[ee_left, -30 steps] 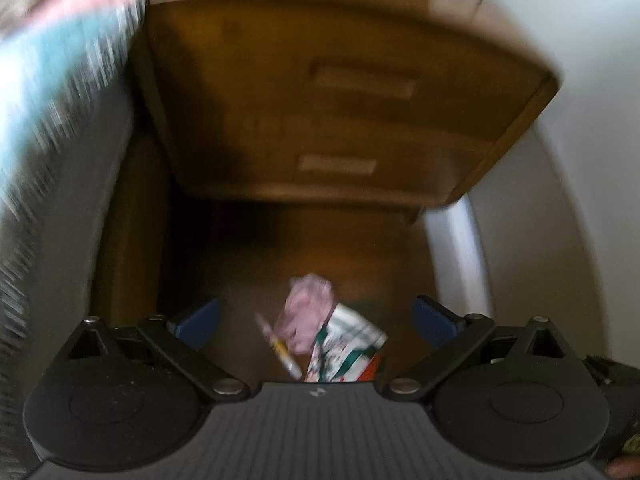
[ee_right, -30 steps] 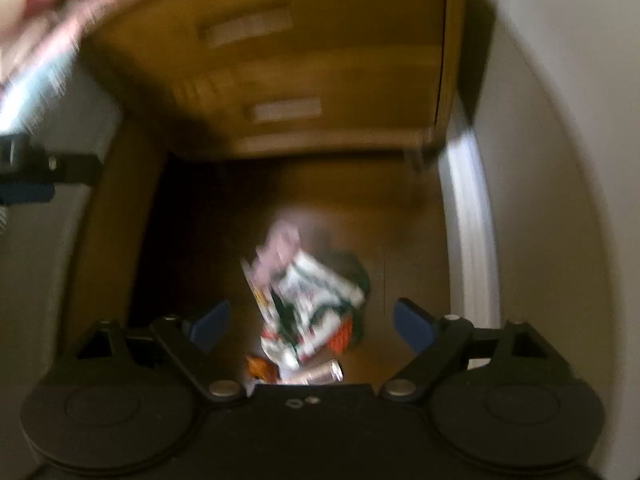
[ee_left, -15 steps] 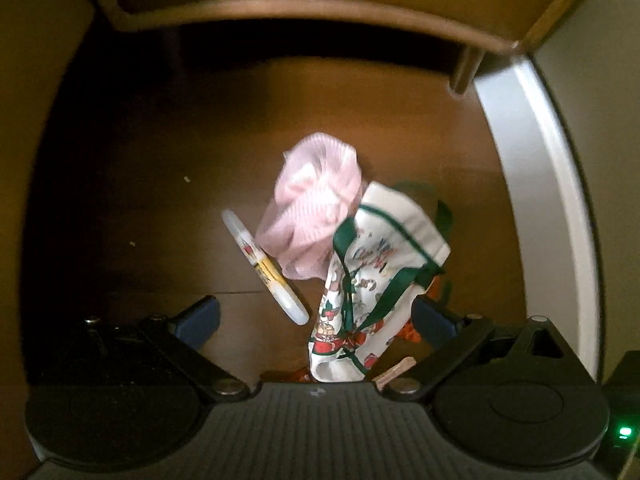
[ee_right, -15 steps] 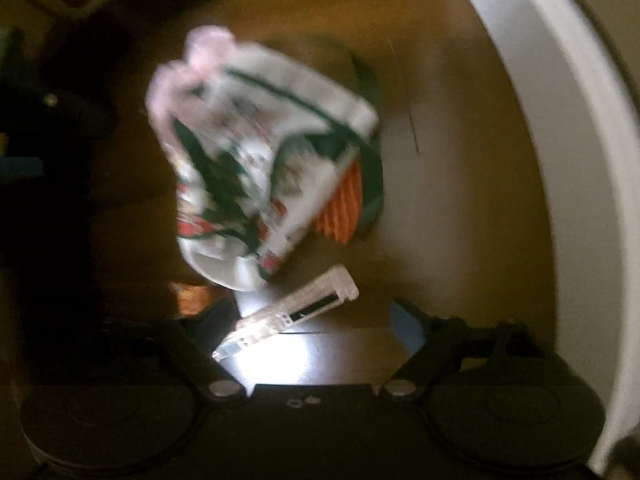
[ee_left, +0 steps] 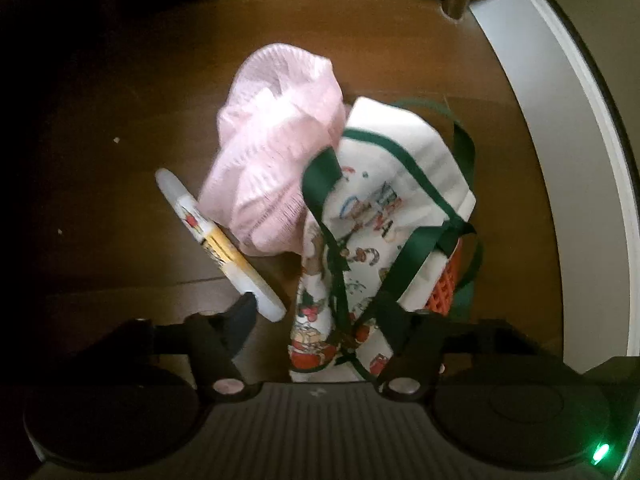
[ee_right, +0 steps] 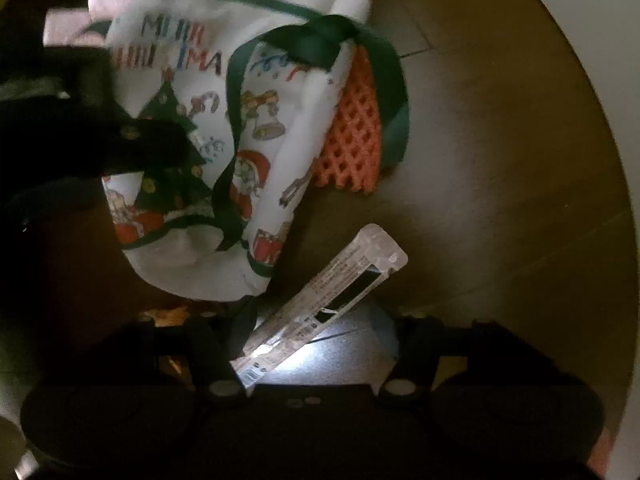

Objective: Collect trash
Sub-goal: 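Close the left tool on the Christmas bag while the right tool grips the paper wrapper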

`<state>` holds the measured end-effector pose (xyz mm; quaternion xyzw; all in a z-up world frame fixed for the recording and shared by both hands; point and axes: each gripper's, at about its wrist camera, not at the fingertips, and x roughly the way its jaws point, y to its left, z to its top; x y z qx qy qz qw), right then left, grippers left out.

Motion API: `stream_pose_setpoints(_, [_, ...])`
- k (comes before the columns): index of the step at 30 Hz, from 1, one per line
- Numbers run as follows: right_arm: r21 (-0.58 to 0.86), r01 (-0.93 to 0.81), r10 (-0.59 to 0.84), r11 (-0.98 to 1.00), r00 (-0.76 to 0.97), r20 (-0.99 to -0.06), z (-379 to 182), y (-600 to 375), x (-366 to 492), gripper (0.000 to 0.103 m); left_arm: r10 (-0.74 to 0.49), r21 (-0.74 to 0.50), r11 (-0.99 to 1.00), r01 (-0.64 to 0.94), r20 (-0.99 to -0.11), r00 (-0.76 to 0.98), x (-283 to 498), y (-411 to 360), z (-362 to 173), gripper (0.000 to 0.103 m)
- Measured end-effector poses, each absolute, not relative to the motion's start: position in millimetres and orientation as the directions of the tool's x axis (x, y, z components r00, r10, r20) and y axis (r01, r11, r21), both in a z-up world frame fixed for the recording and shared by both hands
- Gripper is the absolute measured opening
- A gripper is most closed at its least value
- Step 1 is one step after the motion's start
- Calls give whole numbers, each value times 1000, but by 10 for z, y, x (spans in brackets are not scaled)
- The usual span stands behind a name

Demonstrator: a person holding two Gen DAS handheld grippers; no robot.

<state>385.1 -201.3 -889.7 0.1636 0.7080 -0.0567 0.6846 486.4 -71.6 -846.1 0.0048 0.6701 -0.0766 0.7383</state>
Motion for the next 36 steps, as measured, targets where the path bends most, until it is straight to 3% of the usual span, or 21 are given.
stream_pose_setpoints(4, [62, 303, 74, 951, -27, -997, -8906, -1847, 3880, 48, -114, -108, 991, 82, -992, 63, 4889, -686, -8538, 36])
stream_pose_setpoints(6, [35, 278, 45, 960, -29, -999, -8886, -1772, 3902, 35, -123, -119, 990, 77, -991, 55, 4891, -676, -8542, 28])
stream_pose_setpoints(11, [25, 222, 30, 975, -20, -999, -8890, -1750, 3833, 25, -94, -87, 992, 94, -992, 80, 4859, -701, -8477, 9])
stream_pose_setpoints(22, [33, 239, 15, 970, 80, -997, -8260, -2331, 3551, 17, -89, -77, 992, 96, -988, 127, 4644, -750, -8004, 3])
stream_pose_setpoints(28, [50, 222, 9, 974, 185, -983, -7434, -2468, 3542, 14, -64, -50, 994, 96, -986, 153, 4560, -762, -7384, 3])
stream_pose_setpoints(36, [95, 204, 32, 974, 292, -956, -6197, -2621, 3602, 13, -108, -102, 994, 42, -977, 186, 4593, -646, -6326, 3])
